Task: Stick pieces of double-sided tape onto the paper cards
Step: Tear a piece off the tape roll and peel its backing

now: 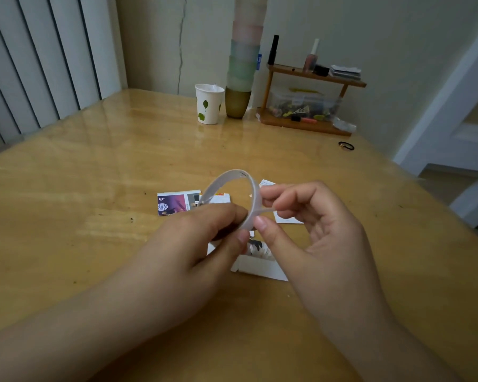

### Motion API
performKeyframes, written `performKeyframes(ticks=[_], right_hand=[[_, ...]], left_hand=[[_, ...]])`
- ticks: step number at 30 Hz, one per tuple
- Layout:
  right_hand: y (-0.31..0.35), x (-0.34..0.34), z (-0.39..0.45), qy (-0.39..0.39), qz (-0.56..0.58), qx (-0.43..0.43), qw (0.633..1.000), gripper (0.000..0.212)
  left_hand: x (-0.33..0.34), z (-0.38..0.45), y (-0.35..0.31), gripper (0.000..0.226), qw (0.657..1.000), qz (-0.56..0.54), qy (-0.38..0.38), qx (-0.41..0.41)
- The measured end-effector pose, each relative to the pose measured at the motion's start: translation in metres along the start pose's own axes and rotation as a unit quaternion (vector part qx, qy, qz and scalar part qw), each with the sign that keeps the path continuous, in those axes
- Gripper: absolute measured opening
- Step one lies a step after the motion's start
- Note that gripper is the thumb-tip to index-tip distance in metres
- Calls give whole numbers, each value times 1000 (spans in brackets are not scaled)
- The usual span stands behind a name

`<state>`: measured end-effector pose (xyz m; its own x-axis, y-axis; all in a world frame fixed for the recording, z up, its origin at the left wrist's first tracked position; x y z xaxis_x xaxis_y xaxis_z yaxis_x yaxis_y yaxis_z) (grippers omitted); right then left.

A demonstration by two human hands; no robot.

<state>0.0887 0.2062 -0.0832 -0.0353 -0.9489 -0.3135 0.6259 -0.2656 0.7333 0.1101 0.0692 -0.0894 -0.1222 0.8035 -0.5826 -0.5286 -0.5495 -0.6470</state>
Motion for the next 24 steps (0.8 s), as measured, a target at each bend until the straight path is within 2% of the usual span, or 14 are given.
performKeyframes(ticks=[3, 6, 8, 12, 24], right_hand=[[1, -1, 0, -6, 18, 10, 1000, 35], [0, 2, 0, 11, -17, 4, 1000, 44], [2, 5, -1, 19, -59, -18, 998, 39], [4, 2, 0, 6, -71, -41, 997, 12], [9, 7, -2, 19, -58, -57, 997, 9]], left_hand=[[0, 0, 0, 15, 1000, -6, -4, -8], [0, 0, 0, 15, 1000, -10, -6, -12], [0, 0, 2, 17, 1000, -7, -8, -17], [0, 0, 4, 25, 1000, 4, -14, -24], [-9, 1, -1, 34, 997, 20, -66, -43]])
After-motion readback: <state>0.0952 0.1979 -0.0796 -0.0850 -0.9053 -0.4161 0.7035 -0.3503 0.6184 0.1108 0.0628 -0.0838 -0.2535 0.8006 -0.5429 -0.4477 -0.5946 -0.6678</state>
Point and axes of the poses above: each hand's wrist, its own z-axis towards the middle knuckle, its own x-axis out of the palm, y = z × x, the point moved 5 cm from there along z, towards the middle knuckle, and after that the axes turned 1 degree about -x, right-handed, at the moved point
